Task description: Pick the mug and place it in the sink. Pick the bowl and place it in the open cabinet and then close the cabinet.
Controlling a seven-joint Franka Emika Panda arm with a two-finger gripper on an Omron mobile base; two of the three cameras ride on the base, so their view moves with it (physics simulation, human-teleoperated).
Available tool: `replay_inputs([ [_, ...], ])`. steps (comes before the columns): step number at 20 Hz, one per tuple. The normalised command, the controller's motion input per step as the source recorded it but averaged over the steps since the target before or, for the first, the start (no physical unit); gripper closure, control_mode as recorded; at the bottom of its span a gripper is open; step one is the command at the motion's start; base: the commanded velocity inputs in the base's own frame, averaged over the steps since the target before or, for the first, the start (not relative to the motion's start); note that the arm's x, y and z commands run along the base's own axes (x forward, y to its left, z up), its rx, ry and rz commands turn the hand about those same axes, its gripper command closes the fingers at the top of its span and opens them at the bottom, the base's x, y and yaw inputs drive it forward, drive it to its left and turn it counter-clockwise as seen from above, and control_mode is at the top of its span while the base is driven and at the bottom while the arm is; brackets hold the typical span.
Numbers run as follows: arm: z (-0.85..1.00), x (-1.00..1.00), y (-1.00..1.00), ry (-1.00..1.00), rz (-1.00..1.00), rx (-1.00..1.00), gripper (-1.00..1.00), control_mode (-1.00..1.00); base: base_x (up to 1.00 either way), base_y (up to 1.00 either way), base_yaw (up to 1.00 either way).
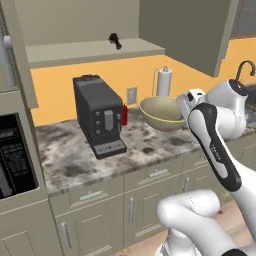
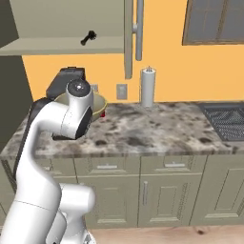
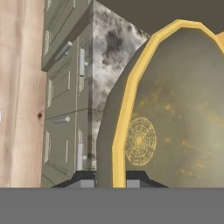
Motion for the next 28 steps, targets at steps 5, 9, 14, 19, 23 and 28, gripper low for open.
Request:
replay_inputs([
  [5,0.00,0.00,0.00,0.00,0.00,0.00,1.00,1.00,0.43,0.46,0.00],
  [9,0.00,0.00,0.00,0.00,0.00,0.00,1.00,1.00,0.26,0.34,0.00],
  [14,0.00,0.00,0.00,0.00,0.00,0.00,1.00,1.00,0.20,0.28,0.00],
  [19,0.00,0.00,0.00,0.00,0.00,0.00,1.00,1.00,0.30,0.31,0.00],
  [23,0.00,0.00,0.00,0.00,0.00,0.00,1.00,1.00,0.40,0.30,0.00],
  [28,0.00,0.00,0.00,0.00,0.00,0.00,1.00,1.00,0.15,0.35,0.00],
])
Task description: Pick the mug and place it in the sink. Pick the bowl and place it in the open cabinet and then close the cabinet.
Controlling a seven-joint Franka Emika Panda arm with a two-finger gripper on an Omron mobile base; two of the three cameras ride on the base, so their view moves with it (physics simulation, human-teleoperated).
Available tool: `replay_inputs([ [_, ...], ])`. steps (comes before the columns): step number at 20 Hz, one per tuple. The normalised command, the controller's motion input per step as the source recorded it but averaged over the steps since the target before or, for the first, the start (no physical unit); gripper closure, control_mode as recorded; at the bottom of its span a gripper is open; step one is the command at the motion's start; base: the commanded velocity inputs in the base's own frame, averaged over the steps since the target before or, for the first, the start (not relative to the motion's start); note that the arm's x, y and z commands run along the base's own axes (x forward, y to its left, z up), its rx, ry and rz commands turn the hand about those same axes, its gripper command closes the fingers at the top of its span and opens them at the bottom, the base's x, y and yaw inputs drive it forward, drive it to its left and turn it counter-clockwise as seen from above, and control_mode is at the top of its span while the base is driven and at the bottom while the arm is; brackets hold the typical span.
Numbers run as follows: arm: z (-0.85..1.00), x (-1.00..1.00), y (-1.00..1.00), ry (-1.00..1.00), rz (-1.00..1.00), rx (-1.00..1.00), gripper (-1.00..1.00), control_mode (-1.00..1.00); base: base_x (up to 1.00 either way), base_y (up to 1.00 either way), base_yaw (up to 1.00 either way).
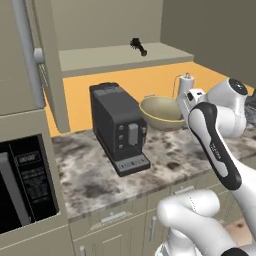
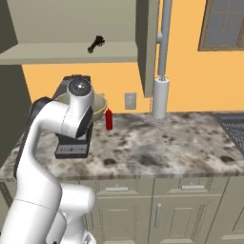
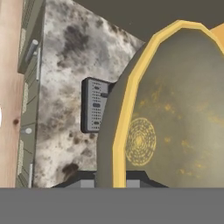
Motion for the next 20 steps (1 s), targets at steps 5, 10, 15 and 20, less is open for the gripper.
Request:
replay_inputs([
  [5,0.00,0.00,0.00,0.00,0.00,0.00,1.00,1.00,0.10,0.26,0.07],
  [10,0.00,0.00,0.00,0.00,0.00,0.00,1.00,1.00,0.24,0.18,0.10],
  [15,0.00,0.00,0.00,0.00,0.00,0.00,1.00,1.00,0.27,0.16,0.11],
  [20,0.00,0.00,0.00,0.00,0.00,0.00,1.00,1.00,0.36,0.11,0.10],
])
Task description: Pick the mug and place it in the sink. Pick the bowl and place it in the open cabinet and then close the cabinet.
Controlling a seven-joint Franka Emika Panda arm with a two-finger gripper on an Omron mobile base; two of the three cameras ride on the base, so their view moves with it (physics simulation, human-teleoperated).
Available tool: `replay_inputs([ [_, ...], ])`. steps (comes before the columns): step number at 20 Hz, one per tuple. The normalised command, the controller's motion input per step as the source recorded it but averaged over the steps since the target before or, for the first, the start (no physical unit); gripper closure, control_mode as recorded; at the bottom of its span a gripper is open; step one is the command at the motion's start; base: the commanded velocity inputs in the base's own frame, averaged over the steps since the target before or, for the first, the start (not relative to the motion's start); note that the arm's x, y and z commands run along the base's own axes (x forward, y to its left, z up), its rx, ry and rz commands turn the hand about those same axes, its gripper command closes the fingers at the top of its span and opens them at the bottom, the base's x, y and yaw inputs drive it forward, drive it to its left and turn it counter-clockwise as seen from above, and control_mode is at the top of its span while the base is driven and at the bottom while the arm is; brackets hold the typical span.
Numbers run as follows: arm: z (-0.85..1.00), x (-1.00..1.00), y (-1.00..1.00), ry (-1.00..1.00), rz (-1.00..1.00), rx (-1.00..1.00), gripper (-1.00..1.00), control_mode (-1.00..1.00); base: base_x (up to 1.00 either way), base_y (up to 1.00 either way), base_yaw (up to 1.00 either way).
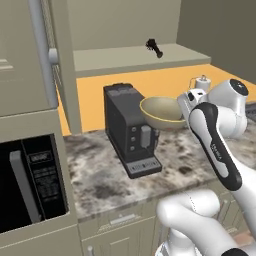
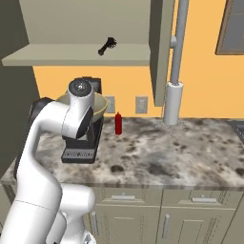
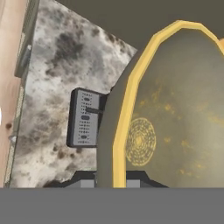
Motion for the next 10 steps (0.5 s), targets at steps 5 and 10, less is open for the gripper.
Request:
replay_inputs([
  [5,0.00,0.00,0.00,0.00,0.00,0.00,1.00,1.00,0.22,0.10,0.09],
  [10,0.00,0.00,0.00,0.00,0.00,0.00,1.00,1.00,0.08,0.06,0.10],
])
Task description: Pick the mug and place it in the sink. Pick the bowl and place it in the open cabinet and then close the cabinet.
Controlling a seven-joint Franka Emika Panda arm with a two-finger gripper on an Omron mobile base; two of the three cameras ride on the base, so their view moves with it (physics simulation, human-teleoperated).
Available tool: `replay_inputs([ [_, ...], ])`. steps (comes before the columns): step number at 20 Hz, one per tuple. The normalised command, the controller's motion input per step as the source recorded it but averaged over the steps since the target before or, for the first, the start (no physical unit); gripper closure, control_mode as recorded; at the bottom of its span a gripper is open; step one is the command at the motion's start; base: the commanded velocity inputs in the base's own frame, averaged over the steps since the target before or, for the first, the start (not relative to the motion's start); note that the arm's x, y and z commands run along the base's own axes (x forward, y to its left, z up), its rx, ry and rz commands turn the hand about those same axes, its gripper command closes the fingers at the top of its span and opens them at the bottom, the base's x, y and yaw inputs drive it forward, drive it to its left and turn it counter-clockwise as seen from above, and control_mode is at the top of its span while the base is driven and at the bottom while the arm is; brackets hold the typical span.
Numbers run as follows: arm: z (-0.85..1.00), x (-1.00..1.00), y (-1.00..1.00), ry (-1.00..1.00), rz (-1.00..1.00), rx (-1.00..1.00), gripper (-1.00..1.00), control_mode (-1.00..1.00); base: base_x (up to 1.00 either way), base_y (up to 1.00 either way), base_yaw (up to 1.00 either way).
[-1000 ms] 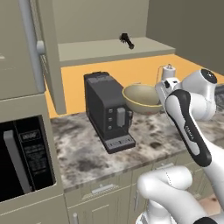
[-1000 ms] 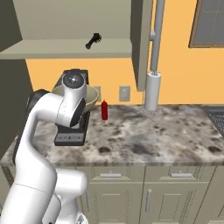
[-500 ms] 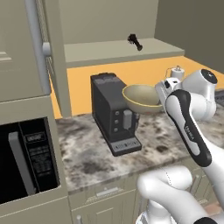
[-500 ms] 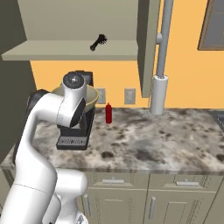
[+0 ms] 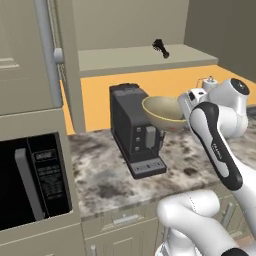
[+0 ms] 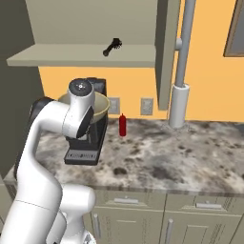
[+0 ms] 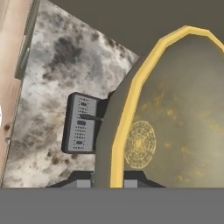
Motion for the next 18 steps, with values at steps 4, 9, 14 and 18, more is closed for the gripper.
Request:
replay_inputs([
  [4,0.00,0.00,0.00,0.00,0.00,0.00,1.00,1.00,0.30,0.00,0.11],
  [9,0.00,0.00,0.00,0.00,0.00,0.00,1.00,1.00,0.47,0.00,0.09],
  [14,0.00,0.00,0.00,0.00,0.00,0.00,1.00,1.00,0.49,0.00,0.05],
  [18,0.00,0.00,0.00,0.00,0.00,0.00,1.00,1.00,0.26,0.00,0.01],
])
